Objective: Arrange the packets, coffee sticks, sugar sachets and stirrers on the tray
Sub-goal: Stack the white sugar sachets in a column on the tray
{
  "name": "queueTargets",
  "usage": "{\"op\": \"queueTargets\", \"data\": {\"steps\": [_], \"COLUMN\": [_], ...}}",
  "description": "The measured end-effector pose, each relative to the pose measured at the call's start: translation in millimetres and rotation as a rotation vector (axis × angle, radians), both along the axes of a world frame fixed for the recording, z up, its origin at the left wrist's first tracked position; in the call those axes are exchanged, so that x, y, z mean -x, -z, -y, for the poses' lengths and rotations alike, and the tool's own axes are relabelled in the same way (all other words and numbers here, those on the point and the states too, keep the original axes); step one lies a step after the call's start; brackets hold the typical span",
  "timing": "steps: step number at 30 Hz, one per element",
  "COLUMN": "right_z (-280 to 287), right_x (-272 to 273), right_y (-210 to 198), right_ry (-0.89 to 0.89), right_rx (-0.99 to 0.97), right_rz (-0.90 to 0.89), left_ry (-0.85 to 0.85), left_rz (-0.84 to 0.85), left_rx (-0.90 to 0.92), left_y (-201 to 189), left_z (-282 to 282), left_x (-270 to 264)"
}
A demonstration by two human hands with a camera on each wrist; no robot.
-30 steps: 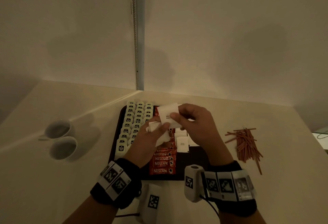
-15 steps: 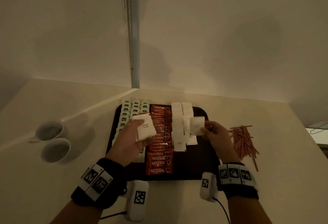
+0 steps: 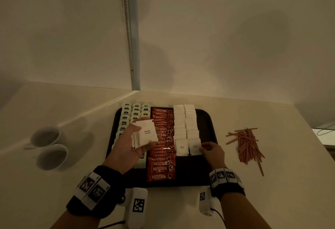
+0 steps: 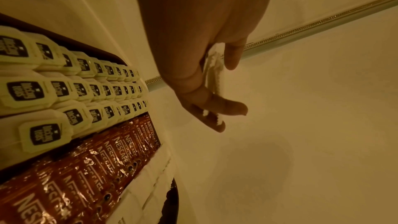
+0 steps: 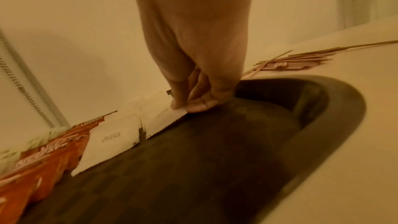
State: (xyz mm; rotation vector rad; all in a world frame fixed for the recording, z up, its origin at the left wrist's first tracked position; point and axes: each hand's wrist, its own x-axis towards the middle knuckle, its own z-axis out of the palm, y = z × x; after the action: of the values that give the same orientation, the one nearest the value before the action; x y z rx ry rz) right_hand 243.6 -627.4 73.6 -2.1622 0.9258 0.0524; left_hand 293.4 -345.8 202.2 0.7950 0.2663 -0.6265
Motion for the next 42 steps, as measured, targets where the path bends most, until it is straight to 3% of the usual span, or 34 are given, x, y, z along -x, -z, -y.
{"op": "queueTargets", "data": {"steps": [6,9,12,15,18,20,24,26,30,34,39,42], "right_z": [-10.4,-22.9,-55.6,-92.0,-107.1,-109.1,-108.7,-110.5,-116.5,-116.0,-114.8,-102.5], "right_x": [-3.4,-8.0,-17.1,-20.7,-25.4,-26.6,-22.3,-17.0,-5.2,2.0,5.3,5.5], "right_y": [-5.9,-26.0,-75.4,-127.3,-149.3,-152.5,-151.5,-148.3,-139.8,-136.3,-134.8,-128.6], "right_ry": [0.030,0.014,-0.155,-0.382,-0.496,-0.464,-0.270,-0.284,-0.407,-0.385,-0.346,-0.289], "right_rx": [0.104,0.101,-0.166,-0.521,-0.529,-0.521,-0.820,-0.877,-0.699,-0.682,-0.685,-0.698], "right_rz": [0.017,0.164,0.358,0.428,0.427,0.445,0.490,0.466,0.401,0.430,0.459,0.491], "left_ry": [-0.024,-0.040,-0.046,-0.019,0.010,0.006,-0.012,-0.028,-0.088,-0.073,-0.074,-0.056], "left_rz": [-0.006,0.014,0.050,0.129,0.228,0.290,0.407,0.457,0.552,0.662,0.676,0.493], "left_rx": [-0.051,-0.136,-0.187,-0.275,-0.367,-0.403,-0.444,-0.483,-0.575,-0.692,-0.703,-0.588], "left_y": [-1.2,-3.8,-7.7,-11.3,-13.4,-14.7,-14.6,-15.1,-19.7,-24.0,-24.1,-22.4], "left_z": [-1.2,1.9,7.0,12.5,17.4,17.9,15.7,16.2,14.8,9.9,9.3,8.8], "left_x": [-0.5,-0.6,-1.8,-2.1,-1.4,-0.5,2.3,4.0,6.3,3.8,2.2,3.3]}}
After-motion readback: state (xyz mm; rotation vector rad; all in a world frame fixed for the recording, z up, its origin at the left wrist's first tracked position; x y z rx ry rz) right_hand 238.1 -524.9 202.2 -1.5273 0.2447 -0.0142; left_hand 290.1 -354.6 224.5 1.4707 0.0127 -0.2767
